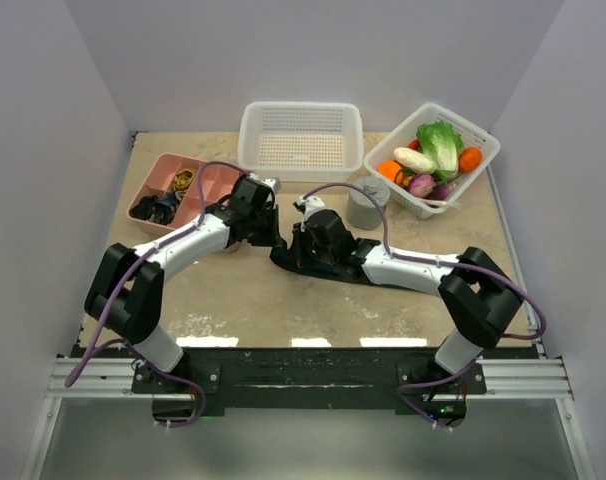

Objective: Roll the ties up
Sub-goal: Roll the tie at the center of the board.

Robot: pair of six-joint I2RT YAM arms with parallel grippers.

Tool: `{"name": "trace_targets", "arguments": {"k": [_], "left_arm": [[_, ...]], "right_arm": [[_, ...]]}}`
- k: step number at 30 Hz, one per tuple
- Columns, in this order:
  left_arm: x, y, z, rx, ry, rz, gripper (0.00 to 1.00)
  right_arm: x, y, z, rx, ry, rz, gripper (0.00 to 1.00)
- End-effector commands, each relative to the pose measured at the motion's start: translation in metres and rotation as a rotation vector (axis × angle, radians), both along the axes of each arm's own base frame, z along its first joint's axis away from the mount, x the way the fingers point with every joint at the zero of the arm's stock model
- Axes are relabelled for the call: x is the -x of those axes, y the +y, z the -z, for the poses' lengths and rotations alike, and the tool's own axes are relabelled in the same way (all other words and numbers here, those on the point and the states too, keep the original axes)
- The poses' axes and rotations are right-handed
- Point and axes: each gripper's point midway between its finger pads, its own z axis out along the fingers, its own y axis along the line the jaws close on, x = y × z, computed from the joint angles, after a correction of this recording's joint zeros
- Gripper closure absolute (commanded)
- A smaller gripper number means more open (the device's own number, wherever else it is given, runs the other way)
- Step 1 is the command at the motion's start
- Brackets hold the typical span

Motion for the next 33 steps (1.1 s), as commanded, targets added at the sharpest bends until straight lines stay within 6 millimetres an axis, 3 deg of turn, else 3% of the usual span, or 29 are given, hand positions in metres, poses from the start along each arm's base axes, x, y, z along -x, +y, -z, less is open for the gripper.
{"name": "trace_targets", "arguments": {"k": [1,7,14,22,33], "left_arm": [[-0.009,0.007,-0.004,-0.078,-0.013,0.005,1.0],[-0.014,0.011,-0.011,-0.11,-0.025,0.002,1.0],[-0.013,0.009,-0.011,-0.11,-0.016,0.013,1.0],[-0.01,0.009,-0.007,-0.111,-0.008,0.015,1.0],[-0.01,0.001,-0.001,-0.079,0.001,0.012,1.0]], "right_arm": [[-0.014,-0.011,0.009,0.093,-0.042,0.053,1.0],[-0.023,0.006,0.032,0.085,-0.008,0.051,1.0],[-0.035,0.031,0.03,0.002,0.001,0.045,1.0],[-0.038,0.034,0.028,-0.049,0.008,0.072,1.0],[-0.035,0.05,0.056,-0.174,0.107,0.079,1.0]]}}
